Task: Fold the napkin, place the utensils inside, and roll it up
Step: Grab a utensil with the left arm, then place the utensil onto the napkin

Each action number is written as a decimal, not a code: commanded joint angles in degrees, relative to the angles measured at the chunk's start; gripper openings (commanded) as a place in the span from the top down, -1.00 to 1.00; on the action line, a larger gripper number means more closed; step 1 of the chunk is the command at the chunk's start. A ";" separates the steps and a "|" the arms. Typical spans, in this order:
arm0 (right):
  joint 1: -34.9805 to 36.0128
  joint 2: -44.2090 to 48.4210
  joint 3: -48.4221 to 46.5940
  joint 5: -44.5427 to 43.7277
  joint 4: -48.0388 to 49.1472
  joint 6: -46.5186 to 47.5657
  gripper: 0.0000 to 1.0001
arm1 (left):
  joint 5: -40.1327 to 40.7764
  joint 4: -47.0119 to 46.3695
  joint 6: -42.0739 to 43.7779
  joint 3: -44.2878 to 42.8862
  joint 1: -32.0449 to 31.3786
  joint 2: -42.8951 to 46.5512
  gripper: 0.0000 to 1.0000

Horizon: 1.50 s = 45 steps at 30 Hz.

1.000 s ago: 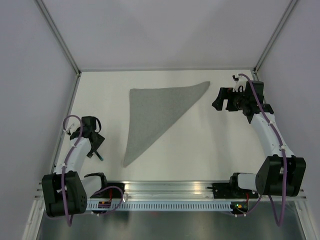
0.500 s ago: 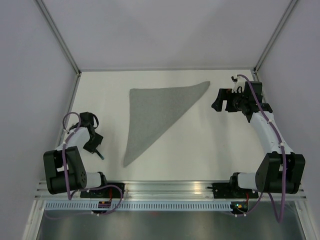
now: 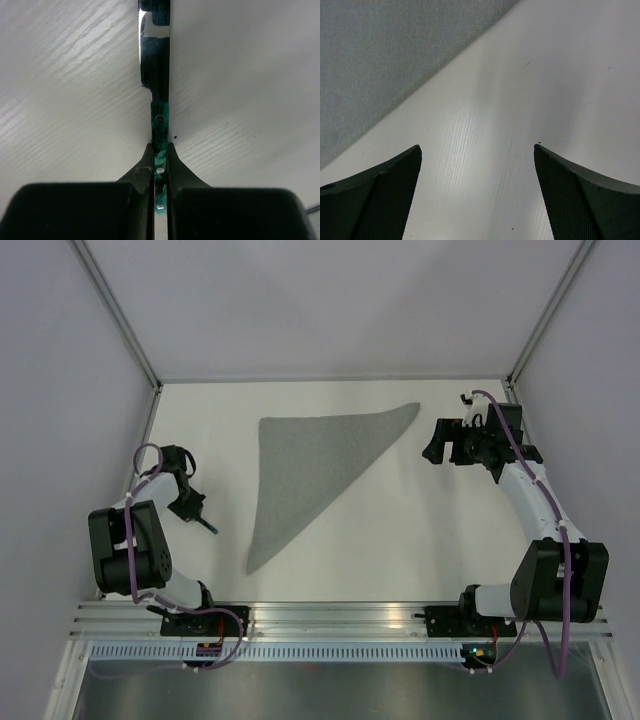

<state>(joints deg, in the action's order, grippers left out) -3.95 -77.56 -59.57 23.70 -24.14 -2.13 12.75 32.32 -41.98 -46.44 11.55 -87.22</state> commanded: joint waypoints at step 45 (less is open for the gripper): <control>0.17 1.89 0.51 -5.16 3.22 4.41 -0.96 | -24.44 9.43 46.99 -55.16 -47.85 -36.79 0.95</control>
<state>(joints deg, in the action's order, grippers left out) -3.95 -76.60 -59.16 19.40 -22.65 1.56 -9.67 41.91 6.24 -98.06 -34.96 -123.20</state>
